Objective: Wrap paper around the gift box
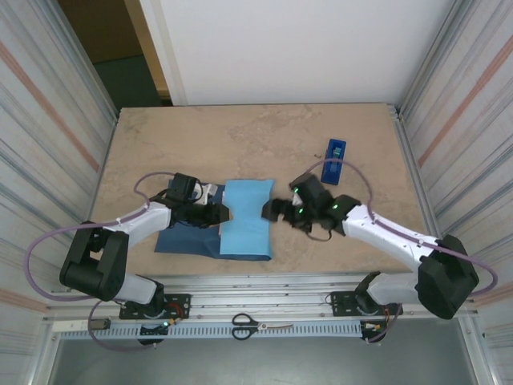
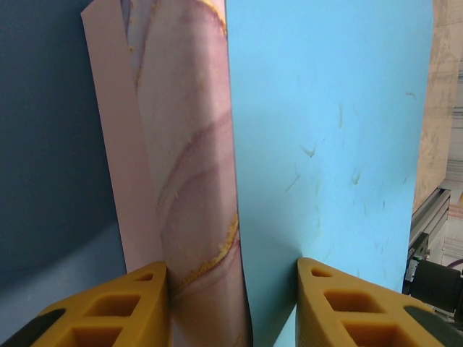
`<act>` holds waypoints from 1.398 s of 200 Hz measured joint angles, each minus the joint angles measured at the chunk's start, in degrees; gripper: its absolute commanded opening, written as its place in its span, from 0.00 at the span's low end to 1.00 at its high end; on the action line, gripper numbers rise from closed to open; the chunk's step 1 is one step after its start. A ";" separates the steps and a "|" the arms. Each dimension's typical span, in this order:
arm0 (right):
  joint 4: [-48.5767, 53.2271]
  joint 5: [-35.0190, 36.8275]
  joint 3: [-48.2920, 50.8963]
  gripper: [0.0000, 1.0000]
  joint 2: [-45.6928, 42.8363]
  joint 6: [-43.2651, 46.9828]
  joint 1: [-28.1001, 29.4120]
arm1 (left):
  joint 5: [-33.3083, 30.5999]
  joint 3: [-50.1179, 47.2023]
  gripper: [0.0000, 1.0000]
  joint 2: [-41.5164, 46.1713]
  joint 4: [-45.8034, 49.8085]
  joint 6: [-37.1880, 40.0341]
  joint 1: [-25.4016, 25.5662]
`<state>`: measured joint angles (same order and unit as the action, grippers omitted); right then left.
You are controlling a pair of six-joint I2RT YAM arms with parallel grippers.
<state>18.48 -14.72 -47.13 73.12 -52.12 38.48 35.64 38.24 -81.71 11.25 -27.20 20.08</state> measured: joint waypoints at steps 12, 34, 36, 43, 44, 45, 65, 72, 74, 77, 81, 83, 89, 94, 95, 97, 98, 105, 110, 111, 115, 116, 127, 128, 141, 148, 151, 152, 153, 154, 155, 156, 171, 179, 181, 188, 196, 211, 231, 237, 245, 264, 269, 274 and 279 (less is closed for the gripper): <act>-1.86 -0.28 -0.79 0.89 2.36 -0.83 -2.54 | 0.00 0.00 0.38 0.00 0.00 0.00 0.00; -3.89 -1.27 -4.07 0.86 9.11 -1.49 -2.73 | 0.22 0.00 0.38 0.00 -0.02 0.00 -0.11; -4.02 -1.46 -4.44 0.86 9.70 -1.53 -2.73 | 0.22 0.00 0.38 0.00 -0.02 -0.02 -0.11; -4.59 -1.84 -5.57 0.84 11.76 -1.53 -2.71 | 0.24 0.00 0.38 0.00 -0.02 -0.02 -0.11; -4.66 -1.86 -5.66 0.84 11.96 -1.53 -2.71 | 0.24 0.00 0.38 0.00 -0.02 -0.02 -0.11; -4.72 -1.88 -5.77 0.83 12.17 -1.53 -2.71 | 0.24 0.00 0.38 0.00 -0.02 -0.02 -0.11; -6.12 -2.21 -8.15 0.79 16.92 -1.70 -2.49 | 0.31 -0.02 0.38 -0.02 -0.04 -0.04 -0.11; -6.54 -2.25 -8.66 0.76 18.18 -1.79 -2.49 | 0.33 -0.02 0.38 -0.02 -0.07 -0.04 -0.11; -6.73 -2.29 -8.76 0.74 18.56 -1.86 -2.49 | 0.33 -0.02 0.38 -0.02 -0.09 -0.04 -0.11; -6.88 -2.29 -8.90 0.72 18.95 -1.95 -2.49 | 0.35 -0.02 0.38 -0.04 -0.09 -0.04 -0.11; -7.02 -2.56 -9.07 0.71 19.61 -2.05 -2.49 | 0.35 -0.02 0.38 -0.04 -0.11 -0.09 -0.13; -7.04 -2.62 -9.16 0.70 19.78 -2.21 -2.49 | 0.35 -0.02 0.38 -0.04 -0.13 -0.09 -0.13; -7.28 -3.15 -9.38 0.68 20.65 -2.43 -2.49 | 0.37 -0.02 0.38 -0.04 -0.13 -0.22 -0.15; -7.52 -3.50 -9.55 0.65 21.33 -2.36 -2.51 | 0.37 -0.02 0.37 -0.04 -0.17 -0.31 -0.15; -7.54 -3.58 -9.57 0.65 21.42 -2.45 -2.49 | 0.37 -0.04 0.37 -0.04 -0.20 -0.33 -0.15; -7.61 -3.63 -9.66 0.64 21.64 -2.56 -2.51 | 0.39 -0.07 0.37 -0.04 -0.22 -0.46 -0.15; -7.65 -3.72 -9.70 0.64 21.84 -2.49 -2.51 | 0.37 -0.07 0.37 -0.04 -0.22 -0.48 -0.15; -7.85 -4.39 -9.99 0.64 22.73 -2.51 -2.51 | 0.46 -0.20 0.36 -0.04 -0.55 -0.72 -0.15; -7.91 -4.83 -10.21 0.63 23.34 -2.56 -2.51 | 0.76 -0.31 0.36 -0.07 -0.90 -1.16 -0.15; -7.91 -4.85 -10.23 0.63 23.39 -2.54 -2.51 | 0.79 -0.35 0.36 -0.11 -1.01 -1.20 -0.15; -8.00 -5.11 -10.34 0.62 23.78 -2.49 -2.51 | 0.94 -0.39 0.36 -0.15 -1.27 -1.49 -0.15; -8.00 -5.14 -10.34 0.62 23.85 -2.51 -2.51 | 1.03 -0.42 0.36 -0.17 -1.36 -1.55 -0.15; -8.04 -5.97 -10.43 0.61 24.37 -2.32 -2.60 | 1.55 -0.55 0.36 -0.57 -2.19 -2.45 -0.13; -8.04 -5.99 -10.43 0.60 24.39 -2.32 -2.62 | 1.62 -0.55 0.36 -0.59 -2.23 -2.51 -0.13; -7.69 -6.54 -10.78 0.61 24.61 -1.62 -3.06 | 2.08 -0.55 0.35 -0.96 -2.84 -3.54 -0.09; -7.30 -6.82 -11.32 0.61 24.94 -1.27 -3.39 | 2.23 -0.55 0.35 -1.25 -3.43 -4.28 0.15; -7.13 -6.82 -11.61 0.61 25.14 -1.14 -3.65 | 2.25 -0.55 0.35 -1.31 -3.72 -4.55 0.24; -7.08 -6.82 -11.65 0.61 25.16 -1.07 -3.69 | 2.25 -0.55 0.35 -1.33 -3.76 -4.63 0.26; -7.06 -6.82 -11.69 0.62 25.18 -1.03 -3.74 | 2.23 -0.55 0.35 -1.40 -3.91 -4.83 0.35; -7.02 -6.86 -11.80 0.62 25.22 -0.96 -3.80 | 2.23 -0.55 0.35 -1.44 -3.96 -4.90 0.39; -6.97 -6.86 -11.85 0.62 25.27 -0.94 -3.82 | 2.23 -0.52 0.35 -1.49 -4.07 -5.05 0.48; -6.88 -6.91 -11.93 0.62 25.31 -0.85 -3.93 | 2.23 -0.52 0.35 -1.51 -4.15 -5.11 0.50; -6.29 -7.43 -12.33 0.63 25.55 0.13 -4.79 | 2.10 -0.44 0.35 -2.08 -5.49 -6.78 1.29; -6.05 -7.67 -12.33 0.63 25.55 0.37 -5.22 | 2.01 -0.33 0.35 -2.43 -6.14 -7.72 1.75; -6.01 -7.67 -12.33 0.63 25.55 0.50 -5.33 | 2.01 -0.31 0.35 -2.56 -6.32 -8.02 1.88; -5.88 -7.89 -12.33 0.66 25.55 0.85 -5.88 | 1.84 -0.15 0.35 -2.89 -6.95 -8.85 2.36; -5.57 -8.20 -12.33 0.70 25.55 1.57 -6.49 | 1.57 0.04 0.35 -3.21 -7.41 -9.55 2.91; -4.96 -9.25 -12.35 0.74 25.55 3.02 -7.56 | 0.92 0.61 0.36 -3.89 -8.20 -10.38 3.80; -3.76 -9.97 -12.48 0.78 25.55 4.92 -8.72 | 0.81 1.07 0.36 -4.48 -8.46 -10.58 4.17; -3.17 -10.36 -12.70 0.79 25.55 5.51 -9.05 | 0.83 1.09 0.36 -4.59 -8.55 -10.58 4.17; -2.47 -10.82 -13.11 0.80 25.55 6.43 -9.55 | 0.87 1.16 0.36 -4.68 -8.57 -10.58 4.17; -1.20 -11.52 -14.91 0.83 25.57 8.22 -10.25 | 0.96 1.18 0.36 -4.85 -8.63 -10.60 4.17; -1.11 -11.67 -15.45 0.83 25.64 8.50 -10.38 | 1.01 1.20 0.36 -4.92 -8.79 -10.60 4.17; -1.05 -11.82 -15.98 0.84 25.77 8.92 -10.43 | 1.07 1.20 0.36 -5.03 -8.94 -10.58 4.17; -1.07 -11.98 -16.41 0.84 25.92 9.20 -10.47 | 1.20 1.20 0.36 -5.11 -9.11 -10.60 4.17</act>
<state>17.41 -26.70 -63.55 99.04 -42.92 28.01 36.84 39.44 -86.83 2.13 -37.80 24.25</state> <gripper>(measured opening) 0.833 0.358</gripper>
